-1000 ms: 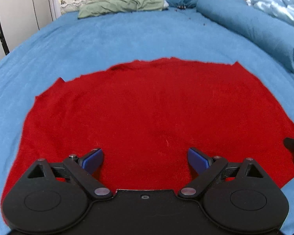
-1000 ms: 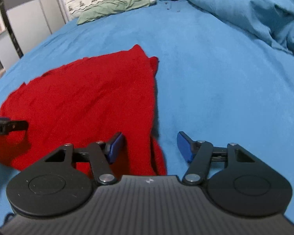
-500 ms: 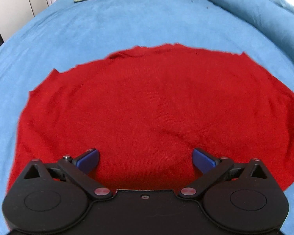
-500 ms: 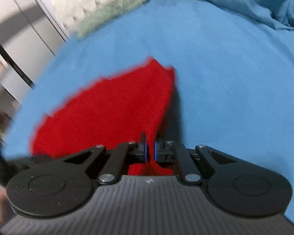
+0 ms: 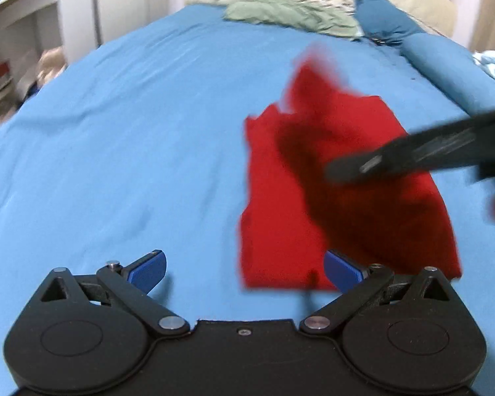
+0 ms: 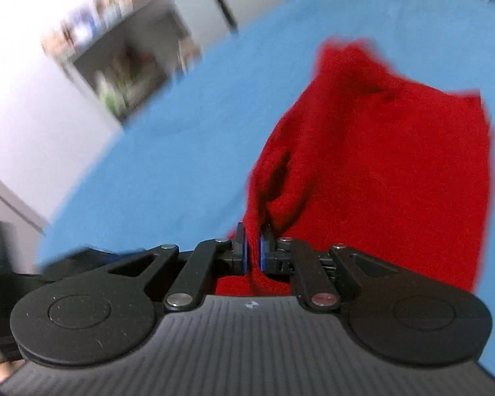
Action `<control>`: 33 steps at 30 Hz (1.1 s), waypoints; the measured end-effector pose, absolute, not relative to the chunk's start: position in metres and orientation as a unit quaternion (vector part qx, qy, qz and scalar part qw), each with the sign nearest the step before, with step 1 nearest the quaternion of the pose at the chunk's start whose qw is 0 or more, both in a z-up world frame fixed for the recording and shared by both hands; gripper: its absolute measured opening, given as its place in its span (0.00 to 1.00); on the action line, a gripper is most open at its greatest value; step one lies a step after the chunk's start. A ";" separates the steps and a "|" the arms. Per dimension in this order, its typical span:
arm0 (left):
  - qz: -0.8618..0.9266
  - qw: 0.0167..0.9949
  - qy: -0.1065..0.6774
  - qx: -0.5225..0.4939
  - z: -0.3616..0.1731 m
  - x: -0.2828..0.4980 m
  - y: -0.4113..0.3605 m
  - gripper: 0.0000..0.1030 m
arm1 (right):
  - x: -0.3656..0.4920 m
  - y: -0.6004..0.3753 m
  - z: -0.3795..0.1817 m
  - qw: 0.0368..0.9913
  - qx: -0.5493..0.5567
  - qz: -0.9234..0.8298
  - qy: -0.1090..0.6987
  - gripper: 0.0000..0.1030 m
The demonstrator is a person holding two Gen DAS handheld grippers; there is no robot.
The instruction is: Fold small clothes
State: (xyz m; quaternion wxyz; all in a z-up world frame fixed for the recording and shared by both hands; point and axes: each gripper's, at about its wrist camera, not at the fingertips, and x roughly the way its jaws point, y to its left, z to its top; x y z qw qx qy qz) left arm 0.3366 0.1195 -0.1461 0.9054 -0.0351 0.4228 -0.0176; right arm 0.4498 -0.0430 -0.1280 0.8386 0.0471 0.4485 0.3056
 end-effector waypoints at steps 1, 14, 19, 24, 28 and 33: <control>-0.017 0.903 0.426 -0.043 -0.151 0.332 0.126 1.00 | 0.452 -0.029 -0.143 0.833 0.033 0.305 0.461 0.21; -0.103 0.917 0.370 -0.105 -0.144 0.318 0.117 0.91 | 0.420 -0.089 -0.097 0.880 0.080 0.289 0.369 0.82; -0.104 0.905 0.383 -0.155 -0.155 0.334 0.115 0.62 | 0.372 -0.134 -0.107 0.913 0.040 0.220 0.342 0.85; -0.092 0.903 0.385 -0.170 -0.152 0.341 0.112 0.40 | 0.323 -0.157 -0.157 0.918 0.037 0.176 0.353 0.85; -0.085 0.904 0.382 -0.173 -0.148 0.343 0.112 0.05 | 0.307 -0.149 -0.188 0.927 0.068 0.143 0.339 0.91; -0.093 0.920 0.334 -0.182 -0.121 0.335 0.115 0.04 | 0.309 -0.126 -0.206 0.941 0.057 0.090 0.322 0.94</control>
